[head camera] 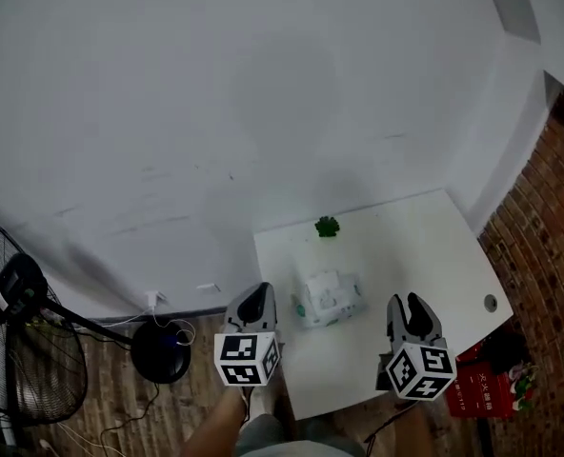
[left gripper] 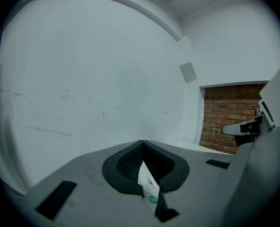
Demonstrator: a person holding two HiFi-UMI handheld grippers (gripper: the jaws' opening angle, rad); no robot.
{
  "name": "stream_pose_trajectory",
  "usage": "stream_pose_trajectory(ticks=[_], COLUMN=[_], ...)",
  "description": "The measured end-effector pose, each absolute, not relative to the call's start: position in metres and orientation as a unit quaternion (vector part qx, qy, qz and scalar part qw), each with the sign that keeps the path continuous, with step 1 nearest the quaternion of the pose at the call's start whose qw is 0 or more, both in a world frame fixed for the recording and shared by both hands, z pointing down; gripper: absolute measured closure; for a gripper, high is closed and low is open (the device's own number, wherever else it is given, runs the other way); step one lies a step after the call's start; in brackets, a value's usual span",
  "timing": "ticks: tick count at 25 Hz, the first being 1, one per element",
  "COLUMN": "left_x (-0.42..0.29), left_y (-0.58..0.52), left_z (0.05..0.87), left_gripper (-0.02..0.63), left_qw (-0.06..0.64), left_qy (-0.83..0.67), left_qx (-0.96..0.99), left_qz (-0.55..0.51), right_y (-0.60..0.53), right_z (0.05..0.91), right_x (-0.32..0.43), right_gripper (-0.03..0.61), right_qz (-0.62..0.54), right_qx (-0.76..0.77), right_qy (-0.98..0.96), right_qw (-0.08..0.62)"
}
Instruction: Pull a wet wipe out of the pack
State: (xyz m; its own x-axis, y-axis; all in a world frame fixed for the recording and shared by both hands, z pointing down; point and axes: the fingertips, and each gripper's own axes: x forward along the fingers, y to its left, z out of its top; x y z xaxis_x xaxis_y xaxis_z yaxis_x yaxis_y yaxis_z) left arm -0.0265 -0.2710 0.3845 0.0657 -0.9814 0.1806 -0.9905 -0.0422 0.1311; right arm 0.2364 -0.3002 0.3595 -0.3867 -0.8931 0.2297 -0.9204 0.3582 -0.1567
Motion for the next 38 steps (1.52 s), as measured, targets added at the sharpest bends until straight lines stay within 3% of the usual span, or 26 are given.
stream_pose_trajectory(ticks=[22,38], left_x=[-0.073,-0.08], left_y=[-0.31,-0.302], left_z=[0.426,0.477], left_gripper=[0.611,0.611], left_qw=[0.148,0.187], left_qy=[-0.7,-0.726], left_qx=[0.697,0.659], left_qz=[0.042,0.063], right_y=[-0.362,-0.383], right_z=[0.418,0.481], right_x=[0.182,0.167], right_gripper=[0.442,0.449], right_qz=[0.16,0.151], right_qx=[0.499,0.385], right_qy=[-0.843,-0.881], right_qw=[0.123,0.232])
